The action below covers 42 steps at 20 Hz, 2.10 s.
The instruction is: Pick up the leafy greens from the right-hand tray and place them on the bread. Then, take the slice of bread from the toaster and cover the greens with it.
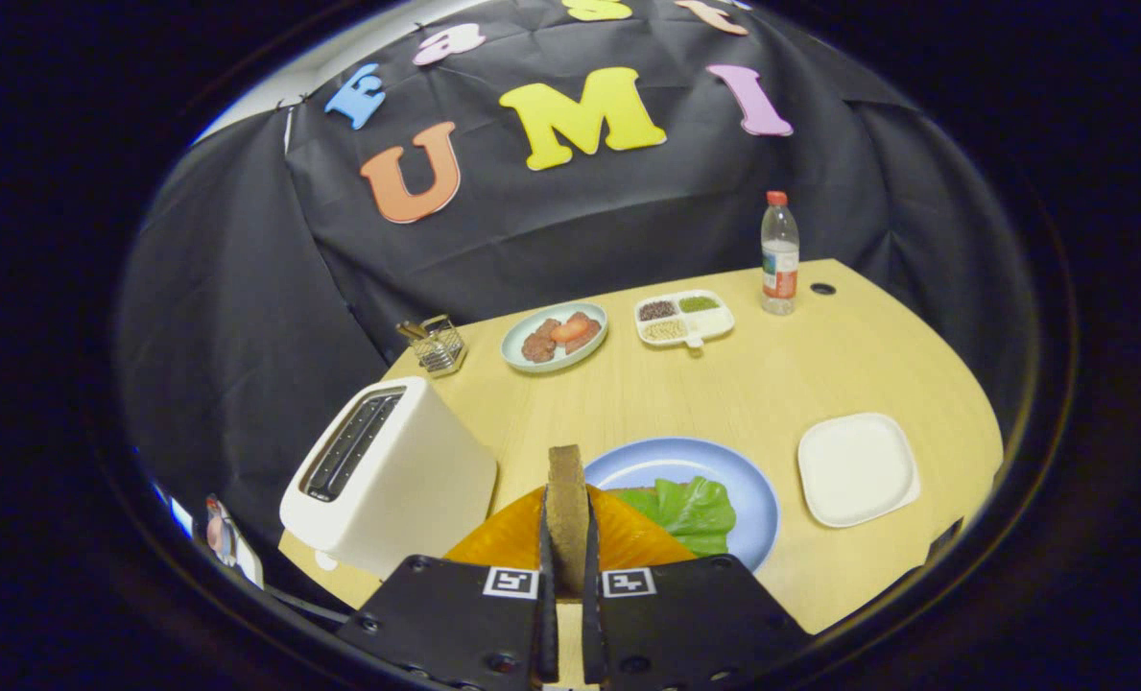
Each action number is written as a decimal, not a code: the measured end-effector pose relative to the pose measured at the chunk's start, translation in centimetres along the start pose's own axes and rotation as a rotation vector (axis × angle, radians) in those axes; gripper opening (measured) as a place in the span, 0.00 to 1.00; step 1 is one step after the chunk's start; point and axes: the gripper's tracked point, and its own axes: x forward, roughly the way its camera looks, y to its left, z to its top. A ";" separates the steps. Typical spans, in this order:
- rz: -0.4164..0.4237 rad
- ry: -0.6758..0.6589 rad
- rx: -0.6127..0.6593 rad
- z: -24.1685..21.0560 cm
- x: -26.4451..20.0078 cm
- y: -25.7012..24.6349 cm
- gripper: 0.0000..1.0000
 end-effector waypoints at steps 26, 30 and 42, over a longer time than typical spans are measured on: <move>-0.148 -0.308 -0.076 4.8 -8.1 -5.0 0.96; -0.155 -0.463 -0.063 7.4 -13.8 -2.7 0.96; -0.186 -0.738 -0.207 9.0 -28.3 3.1 0.96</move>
